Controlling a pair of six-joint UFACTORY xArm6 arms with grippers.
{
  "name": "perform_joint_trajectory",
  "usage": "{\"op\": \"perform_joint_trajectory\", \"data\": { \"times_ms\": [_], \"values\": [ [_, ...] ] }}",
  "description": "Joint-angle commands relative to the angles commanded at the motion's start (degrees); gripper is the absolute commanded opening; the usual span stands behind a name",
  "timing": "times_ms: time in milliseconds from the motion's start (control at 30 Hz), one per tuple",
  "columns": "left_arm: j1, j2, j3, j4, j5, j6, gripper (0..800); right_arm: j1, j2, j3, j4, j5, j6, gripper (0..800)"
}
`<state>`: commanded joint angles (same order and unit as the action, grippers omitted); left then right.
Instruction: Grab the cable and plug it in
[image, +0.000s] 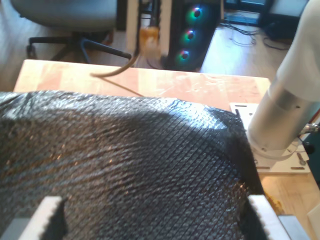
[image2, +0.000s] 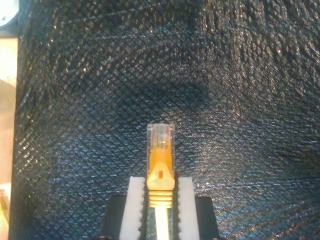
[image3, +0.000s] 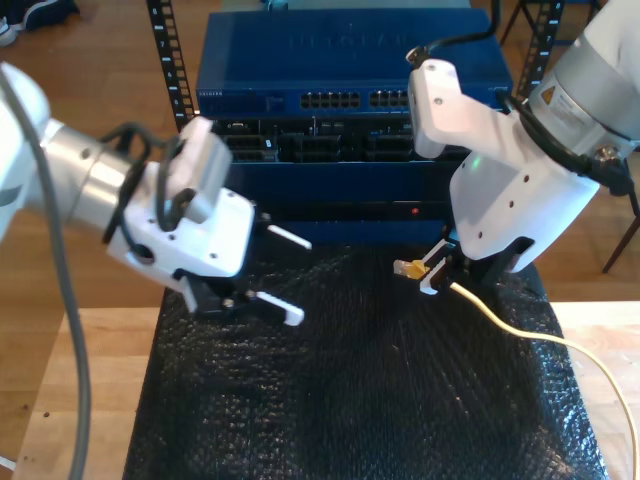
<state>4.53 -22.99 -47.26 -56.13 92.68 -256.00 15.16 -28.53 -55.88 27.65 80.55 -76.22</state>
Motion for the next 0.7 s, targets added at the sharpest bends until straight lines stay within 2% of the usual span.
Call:
{"op": "perform_joint_trajectory", "data": {
  "times_ms": [233, 500, 700],
  "values": [
    [-2.8, 0.4, 0.0, -1.9, -1.3, -0.6, 800, -0.1, -0.4, -0.6, 1.0, 0.0, 0.1, 3],
    [-2.9, 1.1, 0.0, -3.2, -1.5, -0.7, 799, -0.2, -0.1, -2.2, 2.7, -0.1, 0.2, 3],
    [-3.1, 1.3, 0.0, -5.6, -3.4, -0.6, 799, -0.4, 0.4, -2.7, 3.3, -0.1, 0.2, 3]
  ]
}}
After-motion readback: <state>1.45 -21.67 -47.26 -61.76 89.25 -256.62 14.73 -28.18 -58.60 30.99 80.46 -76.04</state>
